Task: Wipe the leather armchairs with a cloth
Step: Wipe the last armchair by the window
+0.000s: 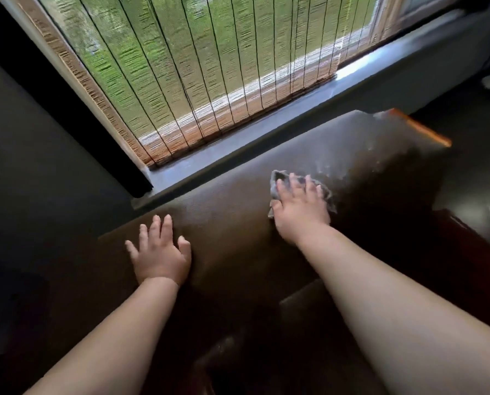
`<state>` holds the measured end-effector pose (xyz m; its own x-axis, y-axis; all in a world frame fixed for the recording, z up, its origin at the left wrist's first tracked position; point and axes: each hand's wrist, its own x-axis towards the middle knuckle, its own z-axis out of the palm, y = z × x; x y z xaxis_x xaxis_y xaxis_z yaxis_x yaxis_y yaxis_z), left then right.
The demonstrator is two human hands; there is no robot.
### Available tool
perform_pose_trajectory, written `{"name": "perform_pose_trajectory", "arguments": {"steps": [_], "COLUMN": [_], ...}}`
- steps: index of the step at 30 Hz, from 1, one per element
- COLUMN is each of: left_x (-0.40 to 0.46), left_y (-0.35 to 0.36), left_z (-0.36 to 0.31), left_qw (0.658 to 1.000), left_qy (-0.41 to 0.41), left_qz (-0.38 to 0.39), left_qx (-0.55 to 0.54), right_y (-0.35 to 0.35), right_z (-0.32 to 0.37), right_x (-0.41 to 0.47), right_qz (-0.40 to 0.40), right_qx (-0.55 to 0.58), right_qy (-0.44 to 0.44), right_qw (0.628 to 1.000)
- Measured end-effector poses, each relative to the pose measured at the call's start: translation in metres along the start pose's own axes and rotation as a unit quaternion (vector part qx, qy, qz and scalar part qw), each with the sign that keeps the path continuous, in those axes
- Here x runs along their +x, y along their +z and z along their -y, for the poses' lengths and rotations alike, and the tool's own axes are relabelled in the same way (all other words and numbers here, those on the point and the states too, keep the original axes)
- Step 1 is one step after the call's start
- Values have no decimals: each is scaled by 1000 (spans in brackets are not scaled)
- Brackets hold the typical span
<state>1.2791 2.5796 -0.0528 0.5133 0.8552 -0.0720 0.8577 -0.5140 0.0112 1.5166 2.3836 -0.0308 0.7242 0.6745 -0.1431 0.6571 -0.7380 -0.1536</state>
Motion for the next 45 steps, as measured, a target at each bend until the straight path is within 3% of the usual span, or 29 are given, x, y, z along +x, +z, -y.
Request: {"name": "perform_pose_trajectory", "arguments": {"steps": [3,5,8,11,13,15,18,20,21,24,27,29,31,34,36,39,41,43,45], "left_x": [8,16,11,5,12,13,10,8,8,11,12,12,12,10,10,9,9,9,10], "left_y": [-29,-39,-21,8,20,22,17,14,15,20,22,18,16,17,17,16,16,16,18], "left_z": [-39,-92,-162,-171,-166,-165,-170,-169,-168,-168,-168,-168,-170,-171,-171,-171,-172,-172,-171], "left_qw": [995,993,989,989,987,986,985,985,984,983,983,983,983,982,982,981,982,982,982], "left_qy": [-74,-12,122,120,122,119,121,121,120,120,119,120,117,114,114,113,115,116,116], "left_qz": [37,29,3,-72,-99,-103,-106,-104,-109,-118,-127,-122,-126,-127,-132,-134,-131,-128,-134], "left_qx": [-45,-115,-86,-38,-36,-51,-62,-71,-76,-79,-63,-63,-68,-76,-75,-78,-71,-71,-69], "right_y": [21,26,22,18,27,39,61,63,62,53,46,51,59,53,35,4,-3,6,23], "right_z": [44,28,-40,-126,-131,-85,-28,-52,-77,-161,-173,-130,-92,-111,-155,-221,-212,-164,-125], "right_x": [-40,-43,-8,21,28,17,-14,-15,-8,17,25,19,6,12,36,69,73,59,33], "right_qz": [14,9,-48,-109,-151,-183,-199,-208,-216,-236,-245,-252,-245,-217,-211,-193,-176,-164,-142], "right_qx": [7,5,4,50,72,74,64,37,22,49,160,153,118,41,26,64,76,51,31], "right_qy": [-185,-228,-138,27,88,50,-152,-240,-243,-75,134,83,-89,-223,-161,49,114,40,-107], "right_qw": [983,974,989,992,982,979,966,947,945,968,947,952,958,949,964,978,975,984,984]}}
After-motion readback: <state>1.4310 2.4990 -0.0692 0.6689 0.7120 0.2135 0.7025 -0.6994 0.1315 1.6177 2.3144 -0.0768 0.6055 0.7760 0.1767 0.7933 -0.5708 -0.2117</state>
